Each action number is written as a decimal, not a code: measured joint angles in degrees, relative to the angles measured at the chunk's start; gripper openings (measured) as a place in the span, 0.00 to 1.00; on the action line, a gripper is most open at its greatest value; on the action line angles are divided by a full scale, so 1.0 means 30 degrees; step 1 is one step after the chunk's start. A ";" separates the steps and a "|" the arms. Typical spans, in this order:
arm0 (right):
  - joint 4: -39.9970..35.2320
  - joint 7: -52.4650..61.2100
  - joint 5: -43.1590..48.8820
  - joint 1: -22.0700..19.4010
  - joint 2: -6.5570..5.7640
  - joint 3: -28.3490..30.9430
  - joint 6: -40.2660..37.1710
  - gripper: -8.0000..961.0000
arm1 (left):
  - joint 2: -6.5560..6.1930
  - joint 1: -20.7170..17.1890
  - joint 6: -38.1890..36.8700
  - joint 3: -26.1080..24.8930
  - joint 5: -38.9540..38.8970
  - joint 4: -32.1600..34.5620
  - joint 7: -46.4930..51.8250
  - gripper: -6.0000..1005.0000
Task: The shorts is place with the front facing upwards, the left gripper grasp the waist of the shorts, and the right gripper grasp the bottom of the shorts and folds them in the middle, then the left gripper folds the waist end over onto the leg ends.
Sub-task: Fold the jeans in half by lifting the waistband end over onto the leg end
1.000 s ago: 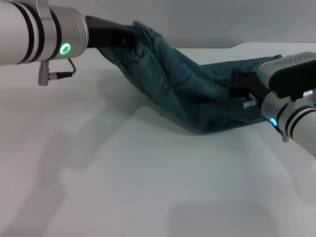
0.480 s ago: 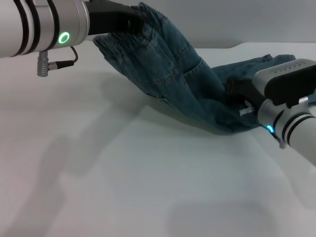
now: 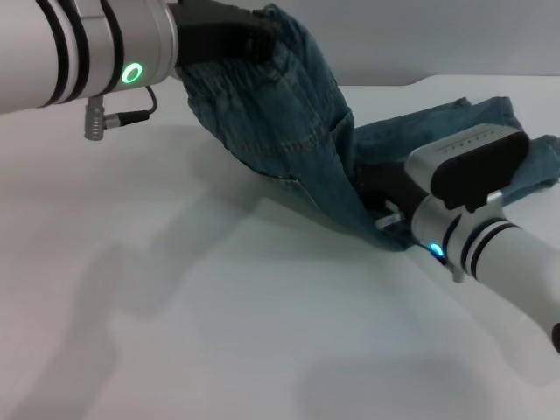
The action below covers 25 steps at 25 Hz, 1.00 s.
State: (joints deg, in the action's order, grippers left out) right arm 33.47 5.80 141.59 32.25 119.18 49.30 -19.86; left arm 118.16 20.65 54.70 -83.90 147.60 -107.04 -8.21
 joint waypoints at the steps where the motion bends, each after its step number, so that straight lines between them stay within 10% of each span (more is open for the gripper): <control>1: -0.0040 0.0143 0.0000 0.0053 0.0015 -0.0187 -0.0089 0.01 | -0.0005 -0.0007 -0.0089 0.0051 -0.0104 -0.0032 -0.0022 0.07; 25: -0.0072 0.1556 0.0007 0.1320 0.0171 -0.2226 -0.0566 0.01 | -0.0011 0.0161 -0.1338 0.1321 -0.0338 -0.0649 -0.0077 0.07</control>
State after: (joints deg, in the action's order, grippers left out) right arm 33.26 10.47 141.62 36.21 119.70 42.62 -21.56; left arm 118.12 21.13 50.68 -79.94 146.59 -108.98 -8.44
